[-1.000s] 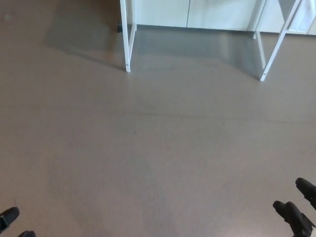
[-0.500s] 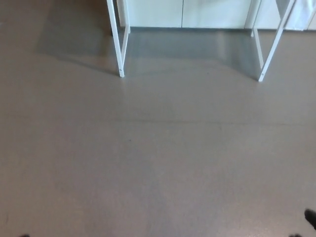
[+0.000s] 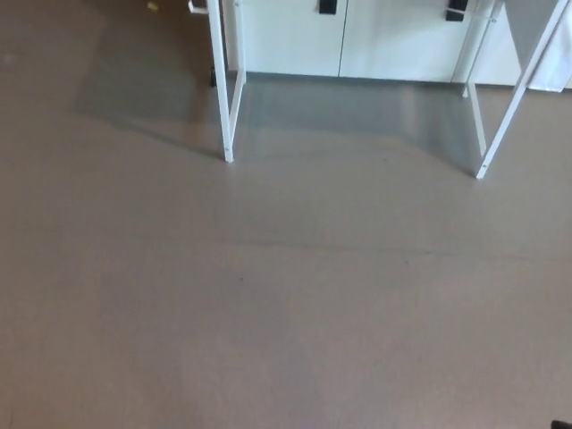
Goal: The robot walks towards a desk on which a shovel is kept on the left hand side and a container is kept on the right hand side. The robot picks up the shovel using its left hand and places it in the container.
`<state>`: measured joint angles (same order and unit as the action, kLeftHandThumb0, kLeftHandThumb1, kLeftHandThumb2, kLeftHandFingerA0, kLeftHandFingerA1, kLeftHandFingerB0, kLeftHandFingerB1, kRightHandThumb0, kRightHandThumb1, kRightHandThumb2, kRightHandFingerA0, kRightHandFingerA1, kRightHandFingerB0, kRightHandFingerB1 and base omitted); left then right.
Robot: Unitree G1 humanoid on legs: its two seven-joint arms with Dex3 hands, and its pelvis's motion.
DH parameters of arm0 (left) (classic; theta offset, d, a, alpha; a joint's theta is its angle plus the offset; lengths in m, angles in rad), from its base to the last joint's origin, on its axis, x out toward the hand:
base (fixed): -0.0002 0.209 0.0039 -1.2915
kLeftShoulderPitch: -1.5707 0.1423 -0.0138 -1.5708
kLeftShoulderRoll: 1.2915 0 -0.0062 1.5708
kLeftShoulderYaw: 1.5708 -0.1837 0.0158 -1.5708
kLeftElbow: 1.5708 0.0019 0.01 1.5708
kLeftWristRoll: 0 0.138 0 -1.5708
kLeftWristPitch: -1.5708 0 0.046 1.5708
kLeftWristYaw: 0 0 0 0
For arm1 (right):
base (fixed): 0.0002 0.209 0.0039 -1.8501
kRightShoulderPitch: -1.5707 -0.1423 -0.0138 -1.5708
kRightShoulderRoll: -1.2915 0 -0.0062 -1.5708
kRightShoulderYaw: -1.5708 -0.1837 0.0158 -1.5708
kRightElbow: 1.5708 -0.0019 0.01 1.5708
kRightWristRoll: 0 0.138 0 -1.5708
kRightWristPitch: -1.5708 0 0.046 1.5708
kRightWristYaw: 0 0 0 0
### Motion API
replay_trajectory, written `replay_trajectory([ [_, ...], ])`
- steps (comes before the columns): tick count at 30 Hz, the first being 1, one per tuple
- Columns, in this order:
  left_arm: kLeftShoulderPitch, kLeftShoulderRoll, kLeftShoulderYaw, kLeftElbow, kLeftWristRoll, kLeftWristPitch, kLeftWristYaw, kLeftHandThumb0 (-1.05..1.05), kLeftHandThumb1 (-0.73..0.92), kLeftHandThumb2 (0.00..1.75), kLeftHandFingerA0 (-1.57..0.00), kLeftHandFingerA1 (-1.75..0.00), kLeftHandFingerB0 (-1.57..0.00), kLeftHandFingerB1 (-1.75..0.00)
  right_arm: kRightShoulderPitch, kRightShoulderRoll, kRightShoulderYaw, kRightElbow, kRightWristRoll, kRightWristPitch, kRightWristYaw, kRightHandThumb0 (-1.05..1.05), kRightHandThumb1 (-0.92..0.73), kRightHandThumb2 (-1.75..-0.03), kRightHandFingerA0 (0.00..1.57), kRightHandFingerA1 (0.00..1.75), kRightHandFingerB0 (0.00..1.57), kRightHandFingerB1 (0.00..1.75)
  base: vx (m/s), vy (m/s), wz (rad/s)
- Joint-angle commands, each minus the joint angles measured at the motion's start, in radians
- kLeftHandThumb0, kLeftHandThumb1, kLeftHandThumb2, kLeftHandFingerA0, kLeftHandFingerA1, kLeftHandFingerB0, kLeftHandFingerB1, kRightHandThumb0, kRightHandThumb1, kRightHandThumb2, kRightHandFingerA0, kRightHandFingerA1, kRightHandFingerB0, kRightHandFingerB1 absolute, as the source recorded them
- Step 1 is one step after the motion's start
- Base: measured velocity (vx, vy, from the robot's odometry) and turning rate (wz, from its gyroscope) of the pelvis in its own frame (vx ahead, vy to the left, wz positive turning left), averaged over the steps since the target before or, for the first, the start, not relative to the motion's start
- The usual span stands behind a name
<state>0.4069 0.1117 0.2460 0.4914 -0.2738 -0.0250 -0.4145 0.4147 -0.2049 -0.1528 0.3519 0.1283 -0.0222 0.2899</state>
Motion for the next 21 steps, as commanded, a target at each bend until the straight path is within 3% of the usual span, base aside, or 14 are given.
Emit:
replay_trajectory([
  [1, -0.013, 0.002, -0.015, 0.053, 0.052, -0.096, 0.035, -0.34, 0.53, 0.62, -0.23, -0.37, -0.21, -0.32, -0.01, -0.02, -0.002, 0.025, -0.02, -0.064, 0.004, -0.47, -0.6, -0.59, 0.31, 0.37, 0.23, 0.32, 0.12, -0.301, 0.23],
  [8, -0.039, 0.016, -0.004, 0.128, 0.043, -0.125, 0.025, -0.35, 0.51, 0.62, -0.25, -0.37, -0.23, -0.33, -0.029, -0.022, 0.004, 0.023, -0.027, -0.069, -0.006, -0.47, -0.6, -0.59, 0.33, 0.4, 0.23, 0.32, 0.08, -0.134, 0.01],
  [9, -0.038, 0.016, -0.005, 0.131, 0.045, -0.126, 0.027, -0.35, 0.51, 0.62, -0.26, -0.37, -0.24, -0.33, -0.032, -0.023, 0.006, 0.028, -0.031, -0.075, -0.005, -0.53, -0.47, -0.78, 0.27, 0.49, 0.18, 0.43, 0.08, -0.009, -0.06],
  [11, -0.037, 0.017, -0.005, 0.136, 0.046, -0.127, 0.028, -0.34, 0.51, 0.61, -0.26, -0.37, -0.24, -0.33, -0.029, -0.024, 0.008, 0.028, -0.035, -0.085, -0.006, -0.54, -0.46, -0.78, 0.27, 0.49, 0.18, 0.43, 0.08, 0.044, -0.05],
  [13, -0.032, 0.019, -0.01, 0.134, 0.055, -0.134, 0.033, -0.35, 0.51, 0.62, -0.26, -0.38, -0.24, -0.33, -0.027, -0.025, 0.011, 0.023, -0.036, -0.083, -0.005, -0.53, -0.47, -0.78, 0.27, 0.48, 0.18, 0.43, 0.1, 0.072, -0.03],
  [14, -0.031, 0.02, -0.011, 0.137, 0.055, -0.141, 0.028, -0.36, 0.5, 0.62, -0.26, -0.38, -0.24, -0.33, -0.029, -0.023, 0.011, 0.02, -0.034, -0.079, -0.004, -0.47, -0.6, -0.59, 0.32, 0.4, 0.24, 0.32, 0.11, 0.136, -0.35],
  [15, -0.029, 0.02, -0.014, 0.135, 0.059, -0.144, 0.034, -0.36, 0.5, 0.62, -0.27, -0.38, -0.25, -0.34, -0.032, -0.024, 0.013, 0.025, -0.038, -0.084, -0.005, -0.53, -0.47, -0.78, 0.27, 0.49, 0.18, 0.44, 0.07, 0.24, -0.15],
  [21, -0.039, 0.023, -0.015, 0.159, 0.058, -0.167, 0.032, -0.36, 0.49, 0.62, -0.28, -0.39, -0.26, -0.34, -0.04, -0.026, 0.017, 0.012, -0.041, -0.066, -0.008, -0.51, -0.48, -0.78, 0.28, 0.49, 0.18, 0.43, 0.05, 0.044, 0.05],
])
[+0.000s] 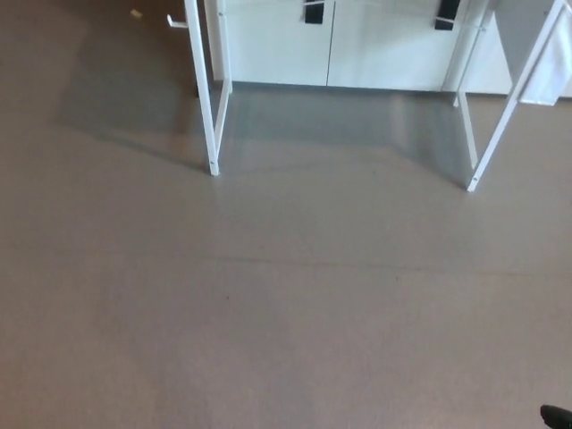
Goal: The robot walks towards a desk on which a shovel is kept on the left hand side and a container is kept on the right hand side. The robot picks up the shovel using its left hand and places it in the container.
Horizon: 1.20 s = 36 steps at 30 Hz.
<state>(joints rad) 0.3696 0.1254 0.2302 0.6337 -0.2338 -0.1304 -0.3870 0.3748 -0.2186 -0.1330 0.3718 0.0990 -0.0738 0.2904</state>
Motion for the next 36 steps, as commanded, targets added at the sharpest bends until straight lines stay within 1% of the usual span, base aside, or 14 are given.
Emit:
replay_trajectory([
  [1, -0.002, 0.01, 0.001, 0.017, 0.015, -0.06, 0.002, -0.36, 0.5, 0.62, -0.28, -0.39, -0.25, -0.34, 0.006, -0.013, -0.001, -0.017, -0.016, -0.011, -0.012, -0.46, -0.62, -0.6, 0.34, 0.39, 0.23, 0.32, 0.06, -0.097, 0.1],
  [6, 0.01, 0.012, -0.004, 0.001, 0.022, -0.052, 0.009, -0.36, 0.5, 0.62, -0.28, -0.38, -0.25, -0.34, 0.012, -0.013, 0.0, -0.01, -0.011, -0.026, 0.007, -0.46, -0.61, -0.59, 0.33, 0.38, 0.23, 0.32, 0.07, -0.125, 0.06],
  [10, 0.005, 0.012, -0.002, 0.012, 0.022, -0.058, 0.014, -0.35, 0.49, 0.62, -0.28, -0.39, -0.25, -0.34, 0.003, -0.021, 0.012, 0.013, -0.045, -0.055, -0.011, -0.47, -0.62, -0.59, 0.34, 0.39, 0.25, 0.33, 0.09, -0.314, 0.09],
  [11, 0.004, 0.014, 0.002, 0.019, 0.017, -0.059, 0.008, -0.34, 0.5, 0.62, -0.29, -0.39, -0.26, -0.34, 0.005, -0.016, 0.01, 0.006, -0.029, -0.033, -0.005, -0.47, -0.62, -0.6, 0.33, 0.38, 0.24, 0.32, 0.17, -0.461, 0.04],
  [12, 0.006, 0.014, 0.003, 0.022, 0.015, -0.062, 0.004, -0.34, 0.49, 0.62, -0.29, -0.38, -0.26, -0.34, 0.007, -0.019, 0.014, 0.002, -0.035, -0.038, -0.006, -0.48, -0.62, -0.59, 0.34, 0.38, 0.25, 0.32, 0.11, -0.213, -0.13],
  [13, 0.01, 0.014, 0.001, 0.017, 0.019, -0.063, 0.009, -0.35, 0.49, 0.62, -0.29, -0.39, -0.26, -0.35, 0.008, -0.02, 0.017, 0.001, -0.039, -0.039, -0.009, -0.53, -0.49, -0.79, 0.28, 0.48, 0.2, 0.43, 0.15, -0.177, -0.01],
  [14, 0.012, 0.014, 0.001, 0.017, 0.023, -0.067, 0.013, -0.36, 0.48, 0.62, -0.3, -0.39, -0.26, -0.35, 0.007, -0.018, 0.015, 0.005, -0.034, -0.041, -0.006, -0.47, -0.61, -0.59, 0.34, 0.38, 0.24, 0.32, 0.13, -0.128, -0.05],
  [19, 0.01, 0.018, 0.008, 0.027, 0.013, -0.064, -0.009, -0.35, 0.49, 0.62, -0.28, -0.39, -0.25, -0.34, 0.004, -0.016, 0.021, 0.012, -0.037, -0.045, -0.007, -0.45, -0.62, -0.59, 0.33, 0.38, 0.23, 0.32, 0.14, -0.041, -0.07],
  [27, 0.009, 0.017, 0.004, 0.024, 0.025, -0.062, 0.006, -0.35, 0.49, 0.62, -0.28, -0.38, -0.25, -0.34, -0.001, -0.027, 0.03, 0.032, -0.046, -0.072, -0.001, -0.46, -0.63, -0.6, 0.33, 0.38, 0.22, 0.32, 0.16, 0.13, 0.04],
  [32, 0.01, 0.024, 0.004, 0.02, 0.028, -0.067, 0.003, -0.36, 0.5, 0.62, -0.29, -0.39, -0.26, -0.35, -0.004, -0.023, 0.035, 0.024, -0.041, -0.067, 0.001, -0.46, -0.63, -0.6, 0.33, 0.39, 0.23, 0.32, 0.16, -0.013, 0.06],
  [33, 0.01, 0.025, 0.002, 0.022, 0.031, -0.069, 0.005, -0.35, 0.5, 0.62, -0.29, -0.39, -0.26, -0.34, -0.005, -0.024, 0.037, 0.024, -0.046, -0.066, -0.002, -0.53, -0.49, -0.79, 0.27, 0.48, 0.19, 0.43, 0.2, -0.102, 0.13],
  [34, 0.009, 0.025, 0.002, 0.022, 0.031, -0.068, 0.005, -0.35, 0.5, 0.62, -0.29, -0.39, -0.26, -0.34, -0.005, -0.025, 0.038, 0.024, -0.048, -0.065, -0.003, -0.53, -0.49, -0.79, 0.27, 0.48, 0.19, 0.43, 0.2, -0.117, 0.12],
  [35, 0.01, 0.025, 0.002, 0.02, 0.028, -0.066, 0.003, -0.35, 0.5, 0.62, -0.29, -0.39, -0.25, -0.34, -0.005, -0.025, 0.037, 0.023, -0.046, -0.063, -0.002, -0.47, -0.63, -0.6, 0.34, 0.39, 0.24, 0.33, 0.18, -0.13, 0.11],
  [36, 0.014, 0.025, 0.0, 0.012, 0.03, -0.06, 0.006, -0.35, 0.5, 0.62, -0.3, -0.39, -0.26, -0.35, -0.006, -0.023, 0.036, 0.025, -0.043, -0.062, -0.002, -0.47, -0.62, -0.59, 0.34, 0.4, 0.24, 0.33, 0.04, -0.131, 0.03],
])
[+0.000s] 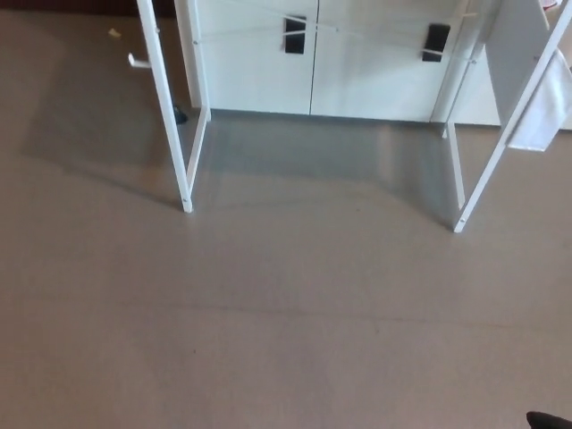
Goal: The robot walks towards a desk on which a shovel is kept on the left hand side and a container is kept on the right hand side. The robot picks up the shovel using its left hand and places it in the container.
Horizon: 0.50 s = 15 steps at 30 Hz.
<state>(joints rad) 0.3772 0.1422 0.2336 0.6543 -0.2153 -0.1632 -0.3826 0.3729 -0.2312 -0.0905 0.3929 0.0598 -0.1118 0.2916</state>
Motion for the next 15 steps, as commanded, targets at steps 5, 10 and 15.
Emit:
replay_trajectory([
  [5, 0.019, 0.004, -0.002, -0.038, 0.003, -0.01, 0.004, -0.34, 0.51, 0.62, -0.28, -0.38, -0.25, -0.34, -0.009, -0.011, -0.002, 0.001, -0.008, -0.016, -0.003, -0.53, -0.49, -0.79, 0.28, 0.5, 0.18, 0.44, 0.22, -0.275, 0.27],
  [10, 0.015, 0.001, 0.002, -0.026, 0.001, -0.02, 0.0, -0.33, 0.51, 0.61, -0.28, -0.39, -0.26, -0.34, -0.005, -0.011, 0.0, -0.008, -0.011, -0.014, -0.005, -0.53, -0.49, -0.79, 0.28, 0.5, 0.18, 0.44, 0.22, -0.141, -0.01],
  [15, 0.011, 0.004, 0.002, -0.02, 0.002, -0.015, -0.002, -0.33, 0.49, 0.61, -0.3, -0.39, -0.27, -0.34, -0.005, -0.009, -0.003, -0.015, -0.004, 0.0, -0.001, -0.47, -0.62, -0.59, 0.33, 0.39, 0.22, 0.33, 0.23, 0.007, -0.1],
])
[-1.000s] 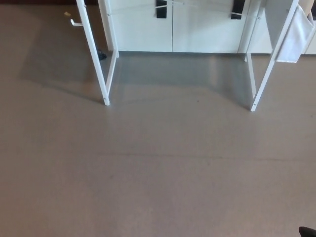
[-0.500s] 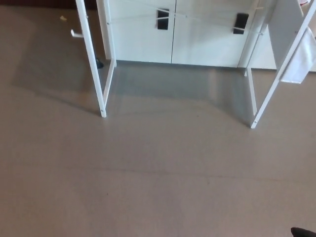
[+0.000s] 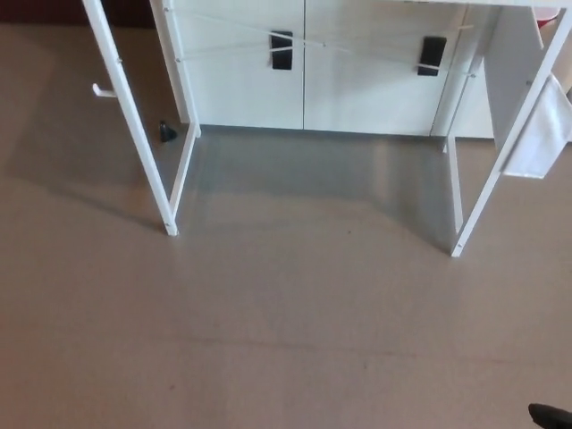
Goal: The robot walks towards a desk on which a shovel is kept on the left hand side and a container is kept on the right hand side. The robot picks up the shovel using its left hand and places it in the container.
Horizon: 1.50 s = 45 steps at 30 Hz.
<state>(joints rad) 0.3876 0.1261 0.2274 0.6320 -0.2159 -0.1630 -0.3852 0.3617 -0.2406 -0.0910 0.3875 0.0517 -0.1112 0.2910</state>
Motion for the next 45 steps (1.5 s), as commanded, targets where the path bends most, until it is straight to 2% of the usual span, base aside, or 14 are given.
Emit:
replay_trajectory([
  [1, -0.001, 0.018, 0.009, 0.002, 0.002, -0.012, 0.007, -0.3, 0.53, 0.56, -0.34, -0.36, -0.29, -0.31, 0.007, -0.001, 0.0, -0.008, -0.001, -0.004, -0.003, -0.47, -0.63, -0.6, 0.33, 0.39, 0.22, 0.33, 0.31, 0.103, -0.15],
  [4, -0.002, 0.018, 0.01, 0.006, 0.0, -0.014, 0.002, -0.33, 0.49, 0.61, -0.3, -0.39, -0.27, -0.34, 0.006, 0.0, -0.002, -0.009, 0.001, -0.001, 0.0, -0.47, -0.62, -0.59, 0.33, 0.4, 0.22, 0.33, 0.32, 0.206, -0.12],
  [5, -0.001, 0.02, 0.006, 0.009, 0.01, -0.026, 0.008, -0.3, 0.53, 0.57, -0.34, -0.37, -0.27, -0.31, 0.005, -0.001, -0.001, -0.006, -0.001, -0.005, 0.001, -0.52, -0.49, -0.79, 0.27, 0.49, 0.17, 0.43, 0.26, 0.16, 0.11],
  [11, 0.01, 0.027, 0.005, -0.001, 0.01, -0.026, 0.006, -0.36, 0.52, 0.63, -0.29, -0.4, -0.26, -0.35, 0.0, 0.005, 0.002, 0.009, -0.002, -0.008, 0.004, -0.47, -0.63, -0.59, 0.33, 0.39, 0.22, 0.33, 0.25, 0.016, 0.08],
  [12, 0.011, 0.027, 0.006, -0.004, 0.007, -0.022, 0.001, -0.36, 0.53, 0.64, -0.29, -0.4, -0.25, -0.35, 0.0, 0.006, 0.002, 0.01, -0.001, -0.007, 0.003, -0.52, -0.49, -0.79, 0.27, 0.49, 0.17, 0.43, 0.25, -0.097, 0.14],
  [16, 0.013, 0.03, 0.004, 0.013, 0.01, -0.049, -0.006, -0.37, 0.54, 0.64, -0.28, -0.4, -0.25, -0.35, 0.0, 0.006, 0.005, 0.024, -0.007, -0.02, 0.002, -0.53, -0.49, -0.79, 0.26, 0.49, 0.17, 0.43, 0.25, -0.192, 0.09],
  [17, 0.012, 0.031, 0.003, 0.017, 0.013, -0.048, -0.003, -0.38, 0.53, 0.65, -0.29, -0.41, -0.26, -0.35, 0.001, 0.009, 0.003, 0.023, -0.001, -0.015, 0.005, -0.47, -0.63, -0.6, 0.32, 0.39, 0.21, 0.33, 0.3, -0.241, 0.2],
  [18, 0.012, 0.03, 0.004, 0.018, 0.012, -0.046, -0.001, -0.37, 0.53, 0.64, -0.29, -0.4, -0.25, -0.35, 0.002, 0.009, 0.003, 0.024, -0.003, -0.015, 0.004, -0.53, -0.5, -0.79, 0.26, 0.48, 0.17, 0.43, 0.4, -0.376, -0.14],
  [20, 0.014, 0.03, 0.002, 0.017, 0.012, -0.044, 0.0, -0.37, 0.53, 0.64, -0.29, -0.41, -0.25, -0.35, 0.006, 0.007, 0.008, 0.024, -0.017, -0.019, -0.008, -0.52, -0.5, -0.79, 0.28, 0.48, 0.18, 0.43, 0.36, -0.335, 0.59],
  [21, 0.014, 0.029, 0.003, 0.024, 0.012, -0.053, 0.0, -0.37, 0.53, 0.65, -0.29, -0.41, -0.25, -0.36, 0.005, 0.007, 0.008, 0.028, -0.016, -0.024, -0.009, -0.46, -0.63, -0.6, 0.34, 0.39, 0.23, 0.33, 0.34, -0.117, 0.08],
  [26, 0.012, 0.032, 0.003, 0.042, 0.016, -0.071, -0.002, -0.34, 0.57, 0.57, -0.36, -0.38, -0.26, -0.31, -0.001, 0.005, 0.009, 0.05, -0.018, -0.037, -0.009, -0.46, -0.63, -0.6, 0.34, 0.4, 0.23, 0.34, 0.22, -0.063, -0.04],
  [29, 0.011, 0.03, 0.003, 0.045, 0.014, -0.076, -0.002, -0.43, 0.48, 0.69, -0.31, -0.45, -0.23, -0.38, -0.006, 0.006, 0.009, 0.049, -0.016, -0.032, -0.008, -0.44, -0.63, -0.6, 0.34, 0.4, 0.23, 0.34, 0.22, 0.071, -0.17],
  [30, 0.01, 0.029, 0.005, 0.049, 0.012, -0.079, -0.002, -0.37, 0.58, 0.57, -0.35, -0.38, -0.25, -0.3, -0.006, 0.006, 0.009, 0.051, -0.016, -0.035, -0.008, -0.45, -0.63, -0.59, 0.35, 0.42, 0.24, 0.33, 0.14, 0.138, -0.13],
  [45, 0.017, 0.032, -0.006, 0.049, 0.023, -0.1, 0.004, -0.44, 0.55, 0.69, -0.28, -0.42, -0.22, -0.37, 0.0, -0.003, 0.019, 0.052, -0.027, -0.053, -0.007, -0.45, -0.63, -0.6, 0.34, 0.4, 0.22, 0.33, 0.18, 0.084, -0.05],
])
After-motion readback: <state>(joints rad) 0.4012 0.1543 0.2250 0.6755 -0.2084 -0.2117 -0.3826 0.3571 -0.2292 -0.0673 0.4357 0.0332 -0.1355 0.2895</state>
